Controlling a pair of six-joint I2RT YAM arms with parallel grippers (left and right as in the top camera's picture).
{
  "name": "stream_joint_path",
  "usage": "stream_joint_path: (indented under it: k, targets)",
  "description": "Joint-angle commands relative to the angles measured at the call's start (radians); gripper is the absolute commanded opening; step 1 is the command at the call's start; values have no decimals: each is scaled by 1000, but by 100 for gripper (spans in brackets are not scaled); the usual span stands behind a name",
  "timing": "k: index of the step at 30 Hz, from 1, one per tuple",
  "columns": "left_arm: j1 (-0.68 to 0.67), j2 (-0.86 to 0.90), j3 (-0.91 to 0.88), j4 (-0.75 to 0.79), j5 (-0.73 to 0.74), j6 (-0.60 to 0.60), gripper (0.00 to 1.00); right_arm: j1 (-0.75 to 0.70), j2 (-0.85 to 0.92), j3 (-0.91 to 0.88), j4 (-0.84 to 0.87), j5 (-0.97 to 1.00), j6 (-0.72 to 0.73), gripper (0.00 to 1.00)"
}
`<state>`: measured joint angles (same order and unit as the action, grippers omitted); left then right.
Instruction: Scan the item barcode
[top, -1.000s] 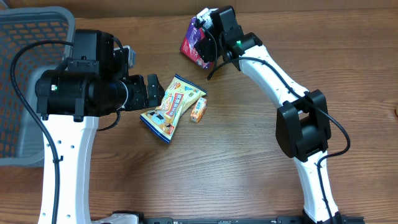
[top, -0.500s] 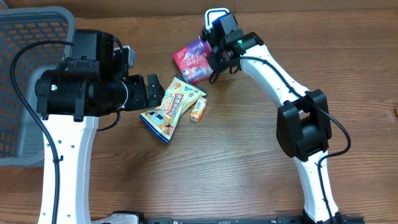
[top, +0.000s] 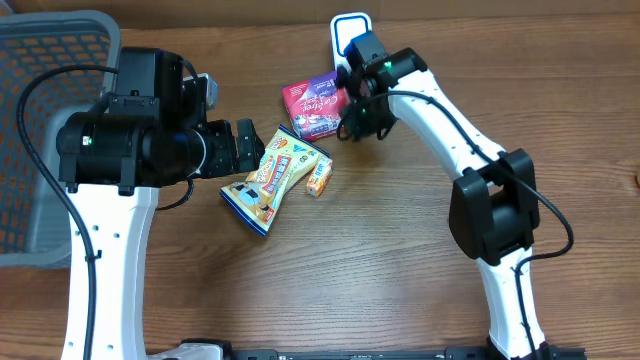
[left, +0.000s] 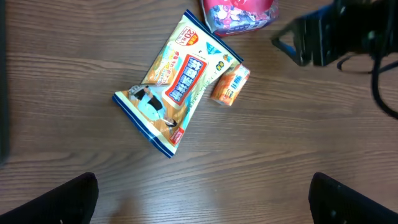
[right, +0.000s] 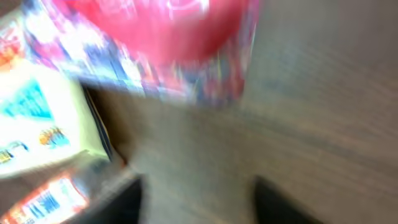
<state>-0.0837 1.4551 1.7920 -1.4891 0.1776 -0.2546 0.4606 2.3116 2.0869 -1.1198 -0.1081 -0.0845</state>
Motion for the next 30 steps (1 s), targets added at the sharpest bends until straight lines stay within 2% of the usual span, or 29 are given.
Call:
stream_joint_path:
  k: [1, 5, 10, 15, 18, 21, 23, 28, 30]
  targets:
    - [-2, -2, 2, 2, -10, 8, 100, 3, -52, 9, 104, -41, 11, 72]
    - [-2, -2, 2, 2, -10, 8, 100, 3, -25, 8, 251, -42, 16, 71]
    - [-2, -2, 2, 2, -10, 8, 100, 3, 53, 8, 373, -43, 98, 64]
    - [-2, -2, 2, 2, -10, 8, 100, 3, 121, 8, 401, -40, 116, 66]
    - [-2, -2, 2, 2, -10, 8, 100, 3, 156, 8, 401, -24, 122, 72]
    - [-2, -2, 2, 2, -10, 8, 100, 3, 175, 8, 382, -25, 124, 70]
    - [-2, -2, 2, 2, -10, 8, 100, 3, 178, 8, 362, -25, 141, 59]
    - [-2, -2, 2, 2, -10, 8, 100, 3, 175, 9, 315, -29, 195, 4]
    - [-2, -2, 2, 2, -10, 8, 100, 2, 167, 9, 296, -37, 225, 4]
